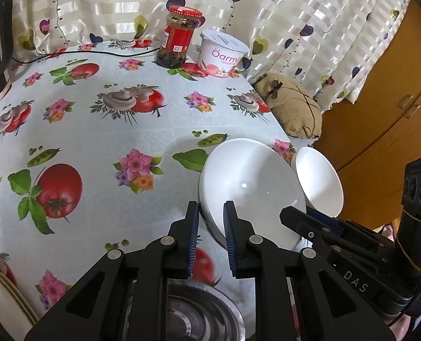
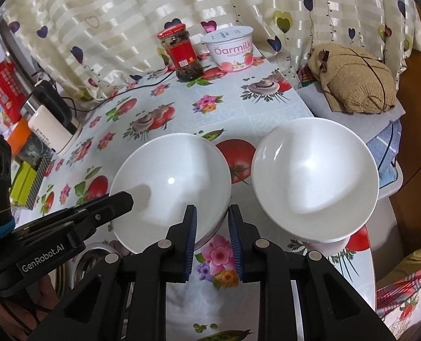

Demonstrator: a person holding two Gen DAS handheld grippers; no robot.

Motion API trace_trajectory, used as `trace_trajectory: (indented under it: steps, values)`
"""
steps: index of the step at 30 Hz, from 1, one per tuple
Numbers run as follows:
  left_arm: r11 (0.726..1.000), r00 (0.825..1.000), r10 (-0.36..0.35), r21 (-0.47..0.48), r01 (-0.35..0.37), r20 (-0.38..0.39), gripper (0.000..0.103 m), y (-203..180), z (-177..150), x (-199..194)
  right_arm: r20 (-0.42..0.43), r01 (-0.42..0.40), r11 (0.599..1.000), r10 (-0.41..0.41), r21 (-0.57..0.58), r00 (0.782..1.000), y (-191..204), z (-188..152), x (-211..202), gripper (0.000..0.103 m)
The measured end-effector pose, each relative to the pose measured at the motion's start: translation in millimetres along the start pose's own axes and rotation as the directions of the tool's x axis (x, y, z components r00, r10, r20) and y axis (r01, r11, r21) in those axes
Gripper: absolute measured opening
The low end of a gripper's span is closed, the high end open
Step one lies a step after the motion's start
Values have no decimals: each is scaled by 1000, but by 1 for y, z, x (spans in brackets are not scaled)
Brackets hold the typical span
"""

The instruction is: Organize plates and bowls

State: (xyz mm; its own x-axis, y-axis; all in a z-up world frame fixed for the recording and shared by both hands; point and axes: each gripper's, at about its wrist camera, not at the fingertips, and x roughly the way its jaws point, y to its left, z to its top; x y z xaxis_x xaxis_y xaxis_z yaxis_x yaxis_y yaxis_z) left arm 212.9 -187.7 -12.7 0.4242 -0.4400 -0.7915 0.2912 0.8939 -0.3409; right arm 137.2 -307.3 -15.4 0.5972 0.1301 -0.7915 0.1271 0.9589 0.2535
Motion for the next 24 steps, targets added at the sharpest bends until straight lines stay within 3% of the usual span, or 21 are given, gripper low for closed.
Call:
trace_trajectory:
  steps: [14,24]
  values:
    - [1000,998,14,-10,-13,67,18,1,-11,-49,47,-21,998,23,-52,999,31,-6,-35,22]
    - [998,994,47,-46,-43,95,18,18,-38,-88,52,-57,993,62,-105,997,67,-24,-56,22]
